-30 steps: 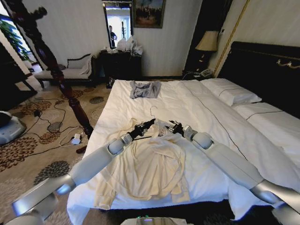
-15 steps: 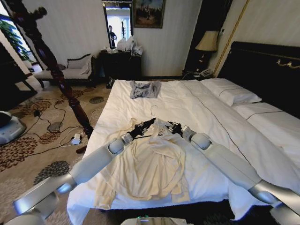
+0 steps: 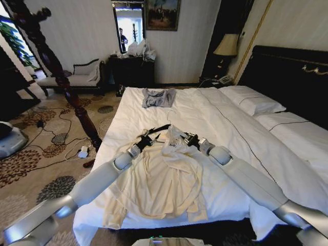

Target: Pick up the clothes from the bed and hang them on the clothes hanger.

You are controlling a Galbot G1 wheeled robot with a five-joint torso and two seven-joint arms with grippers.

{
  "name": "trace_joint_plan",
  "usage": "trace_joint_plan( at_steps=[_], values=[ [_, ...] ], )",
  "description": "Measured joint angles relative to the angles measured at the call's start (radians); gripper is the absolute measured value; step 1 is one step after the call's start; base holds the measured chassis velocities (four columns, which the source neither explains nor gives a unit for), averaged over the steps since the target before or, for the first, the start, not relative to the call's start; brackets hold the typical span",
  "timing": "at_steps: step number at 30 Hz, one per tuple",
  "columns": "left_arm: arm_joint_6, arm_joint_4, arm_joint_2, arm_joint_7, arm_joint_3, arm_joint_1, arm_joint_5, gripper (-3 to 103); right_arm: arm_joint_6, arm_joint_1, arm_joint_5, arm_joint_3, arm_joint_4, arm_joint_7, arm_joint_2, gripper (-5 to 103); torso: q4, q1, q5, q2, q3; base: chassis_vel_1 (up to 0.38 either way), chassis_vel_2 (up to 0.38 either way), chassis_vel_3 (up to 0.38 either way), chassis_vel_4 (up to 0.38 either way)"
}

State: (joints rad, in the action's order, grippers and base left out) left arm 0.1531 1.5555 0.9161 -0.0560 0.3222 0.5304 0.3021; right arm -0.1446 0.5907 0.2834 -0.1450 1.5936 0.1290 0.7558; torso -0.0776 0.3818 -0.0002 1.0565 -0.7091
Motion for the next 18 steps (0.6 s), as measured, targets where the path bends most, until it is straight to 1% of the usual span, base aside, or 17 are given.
trace_joint_plan(
  at_steps=[3, 4, 5, 6, 8, 9, 10, 12, 13, 14, 15, 16, 17, 18],
  values=[
    [-0.021, 0.053, -0.031, -0.017, -0.048, 0.018, 0.026, 84, 0.001, 0.005, -0.01, 0.002, 0.015, -0.009, 0.0, 19, -0.0002, 0.0, 0.0001, 0.0, 0.0, 0.0, 0.0, 0.0, 0.0],
    [-0.021, 0.053, -0.031, -0.017, -0.048, 0.018, 0.026, 84, 0.001, 0.005, -0.01, 0.002, 0.015, -0.009, 0.0, 19, -0.0002, 0.0, 0.0001, 0.0, 0.0, 0.0, 0.0, 0.0, 0.0],
    [-0.029, 0.072, -0.042, -0.024, -0.065, 0.026, 0.037, 89, 0.004, 0.006, -0.019, 0.002, 0.018, -0.014, 0.0, 19, -0.0002, 0.0, 0.0002, 0.0, 0.0, 0.0, 0.0, 0.0, 0.0],
    [-0.038, 0.094, -0.057, -0.032, -0.087, 0.034, 0.052, 89, 0.008, 0.008, -0.03, 0.002, 0.02, -0.019, -0.001, 19, -0.0002, 0.0, 0.0, 0.0, 0.0, 0.0, 0.0, 0.0, 0.0],
    [-0.058, 0.143, -0.09, -0.051, -0.138, 0.061, 0.08, 98, 0.016, 0.012, -0.048, 0.005, 0.03, -0.032, -0.004, 19, -0.0002, 0.0, 0.0003, 0.0, 0.0, 0.0, 0.0, 0.0, 0.0],
    [-0.076, 0.17, -0.11, -0.067, -0.168, 0.082, 0.098, 98, 0.018, 0.015, -0.058, 0.009, 0.037, -0.04, -0.007, 19, 0.0, 0.0, 0.0002, 0.0, 0.0, 0.0, 0.0, 0.0, 0.0],
    [-0.076, 0.17, -0.11, -0.067, -0.168, 0.082, 0.098, 98, 0.018, 0.015, -0.058, 0.009, 0.037, -0.04, -0.007, 19, 0.0, 0.0, 0.0002, 0.0, 0.0, 0.0, 0.0, 0.0, 0.0],
    [-0.113, 0.206, -0.14, -0.093, -0.221, 0.118, 0.134, 100, 0.026, 0.019, -0.077, 0.013, 0.043, -0.048, -0.012, 19, -0.0001, 0.0, -0.0001, 0.0, 0.0, 0.0, 0.0, 0.0, 0.0],
    [-0.138, 0.227, -0.156, -0.11, -0.255, 0.148, 0.163, 100, 0.035, 0.022, -0.097, 0.018, 0.043, -0.055, -0.015, 19, 0.0, 0.0, 0.0005, 0.0, 0.0, 0.0, 0.0, 0.0, 0.0],
    [-0.179, 0.246, -0.174, -0.133, -0.297, 0.193, 0.219, 100, 0.05, 0.028, -0.127, 0.028, 0.043, -0.064, -0.018, 19, 0.0003, 0.0, 0.0001, 0.0, 0.0, 0.0, 0.0, 0.0, 0.0],
    [-0.201, 0.25, -0.184, -0.146, -0.32, 0.22, 0.26, 100, 0.06, 0.033, -0.146, 0.035, 0.042, -0.072, -0.019, 19, 0.0004, 0.0, -0.0002, 0.0, 0.0, 0.0, 0.0, 0.0, 0.0],
    [-0.201, 0.25, -0.184, -0.146, -0.32, 0.22, 0.26, 100, 0.06, 0.033, -0.146, 0.035, 0.042, -0.072, -0.019, 19, 0.0004, 0.0, -0.0002, 0.0, 0.0, 0.0, 0.0, 0.0, 0.0],
    [-0.214, 0.247, -0.191, -0.155, -0.346, 0.247, 0.298, 100, 0.068, 0.039, -0.162, 0.042, 0.042, -0.08, -0.021, 19, 0.0002, 0.0, 0.0001, 0.0, 0.0, 0.0, 0.0, 0.0, 0.0],
    [-0.22, 0.239, -0.194, -0.155, -0.362, 0.264, 0.318, 100, 0.074, 0.043, -0.172, 0.047, 0.042, -0.087, -0.022, 19, 0.0002, 0.0, 0.0003, 0.0, 0.0, 0.0, 0.0, 0.0, 0.0]
  ],
)
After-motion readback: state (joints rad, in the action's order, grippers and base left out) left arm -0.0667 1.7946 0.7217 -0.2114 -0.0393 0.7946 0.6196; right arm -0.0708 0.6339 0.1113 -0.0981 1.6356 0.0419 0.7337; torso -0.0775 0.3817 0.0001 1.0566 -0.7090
